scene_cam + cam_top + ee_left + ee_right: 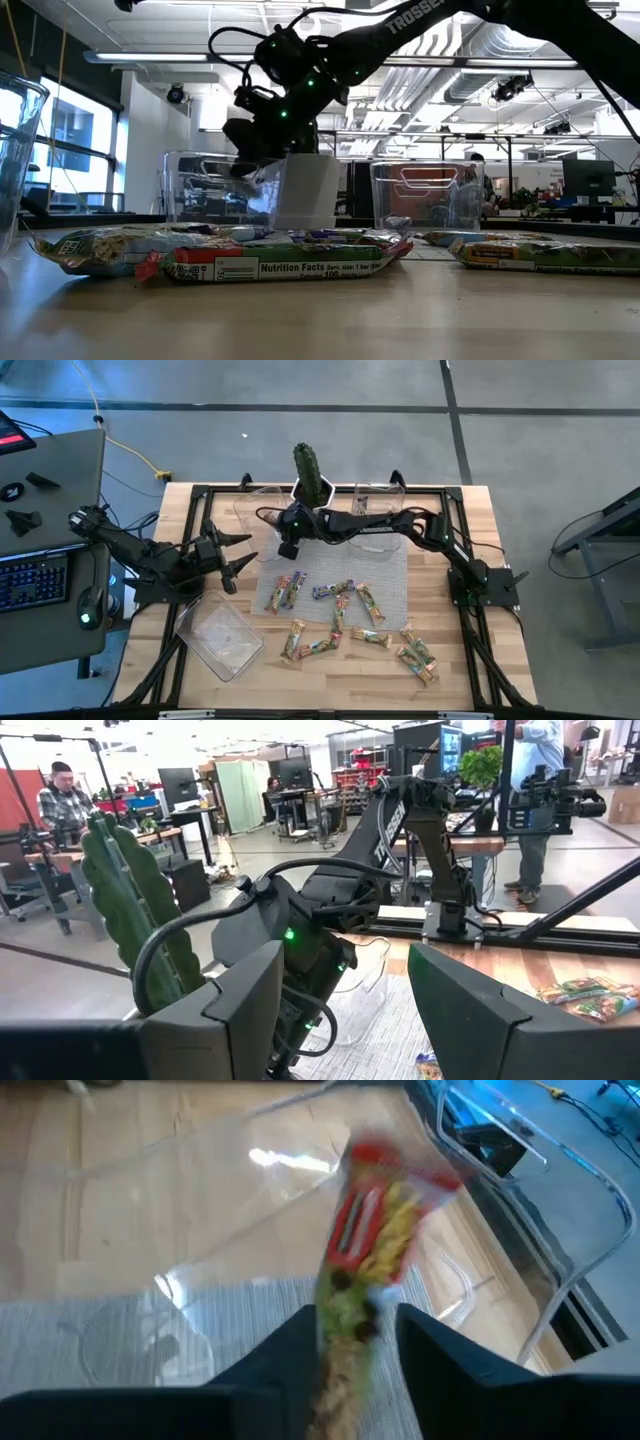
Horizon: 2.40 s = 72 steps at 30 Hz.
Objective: Pick and place Granola Bars by type
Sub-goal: Put the red granola bar into the top left transparent bin, then put the yellow granola bar into the bottom transparent bin
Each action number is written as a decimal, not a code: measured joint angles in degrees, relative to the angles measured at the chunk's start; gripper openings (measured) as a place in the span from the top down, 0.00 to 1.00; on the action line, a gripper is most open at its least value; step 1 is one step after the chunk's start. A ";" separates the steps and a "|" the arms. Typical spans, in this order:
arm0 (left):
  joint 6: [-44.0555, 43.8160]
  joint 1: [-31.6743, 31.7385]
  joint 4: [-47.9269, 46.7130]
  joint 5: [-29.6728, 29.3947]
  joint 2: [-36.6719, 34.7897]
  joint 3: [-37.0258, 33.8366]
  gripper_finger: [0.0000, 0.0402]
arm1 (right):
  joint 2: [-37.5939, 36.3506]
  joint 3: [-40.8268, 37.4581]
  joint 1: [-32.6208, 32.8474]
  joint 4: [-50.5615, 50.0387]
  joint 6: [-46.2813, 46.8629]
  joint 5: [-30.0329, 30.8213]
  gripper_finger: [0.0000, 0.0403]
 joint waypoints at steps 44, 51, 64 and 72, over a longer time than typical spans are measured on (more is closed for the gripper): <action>-4.36 0.00 0.62 4.20 0.02 0.00 0.48 | -34.14 -0.13 18.90 -54.33 12.77 -8.74 0.63; -8.80 0.00 1.73 7.48 0.83 0.00 0.48 | -36.29 -0.13 23.51 -57.42 15.31 0.69 0.64; -8.66 0.02 6.53 7.30 3.77 0.02 0.48 | -40.45 -0.15 31.09 -57.89 17.22 4.00 0.64; -17.39 0.04 -4.25 10.76 8.62 8.42 0.48 | -40.98 -0.15 35.92 -66.29 24.86 10.61 0.64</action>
